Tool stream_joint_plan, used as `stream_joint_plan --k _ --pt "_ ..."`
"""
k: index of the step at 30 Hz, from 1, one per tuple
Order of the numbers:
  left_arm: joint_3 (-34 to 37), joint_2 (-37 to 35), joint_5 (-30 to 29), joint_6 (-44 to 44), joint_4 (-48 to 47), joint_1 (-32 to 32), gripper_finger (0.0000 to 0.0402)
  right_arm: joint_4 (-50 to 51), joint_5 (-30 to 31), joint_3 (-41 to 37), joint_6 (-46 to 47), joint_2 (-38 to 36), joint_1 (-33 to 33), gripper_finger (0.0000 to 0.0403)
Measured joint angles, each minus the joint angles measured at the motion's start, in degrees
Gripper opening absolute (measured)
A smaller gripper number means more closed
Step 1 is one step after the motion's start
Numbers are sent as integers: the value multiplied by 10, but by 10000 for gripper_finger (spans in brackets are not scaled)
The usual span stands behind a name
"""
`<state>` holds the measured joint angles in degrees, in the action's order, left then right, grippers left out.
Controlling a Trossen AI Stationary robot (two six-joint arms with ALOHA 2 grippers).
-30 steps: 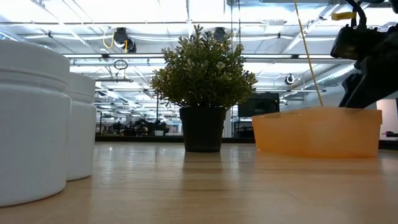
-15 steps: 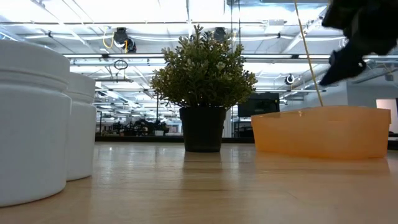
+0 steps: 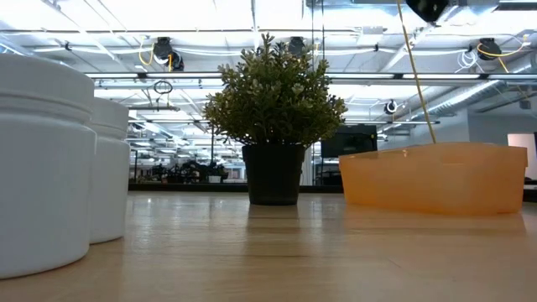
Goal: Pick and place pill bottles into a basket
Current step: Put the white medicine bottle into the orange bin
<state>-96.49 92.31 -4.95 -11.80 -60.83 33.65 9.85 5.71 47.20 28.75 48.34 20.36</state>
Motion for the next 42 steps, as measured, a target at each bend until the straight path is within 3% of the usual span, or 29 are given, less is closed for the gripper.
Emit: stream_joint_plan --k 8,13,22,28,31,42 --pt "234 -5 33 -29 261 33 274 -14 0 22 -5 -3 -9 262" --pt "342 -5 23 -44 389 36 275 -13 -11 22 14 -3 -9 262" --pt "454 -5 16 -54 450 36 254 -12 -15 22 59 -3 -9 263" --pt "543 -5 12 -56 630 36 250 -14 -15 22 73 -3 -9 263" --pt "573 -5 -14 -36 681 36 250 -14 -15 22 83 -3 -9 263" --pt "674 -5 -27 46 856 33 255 -15 3 22 126 1 -9 263"
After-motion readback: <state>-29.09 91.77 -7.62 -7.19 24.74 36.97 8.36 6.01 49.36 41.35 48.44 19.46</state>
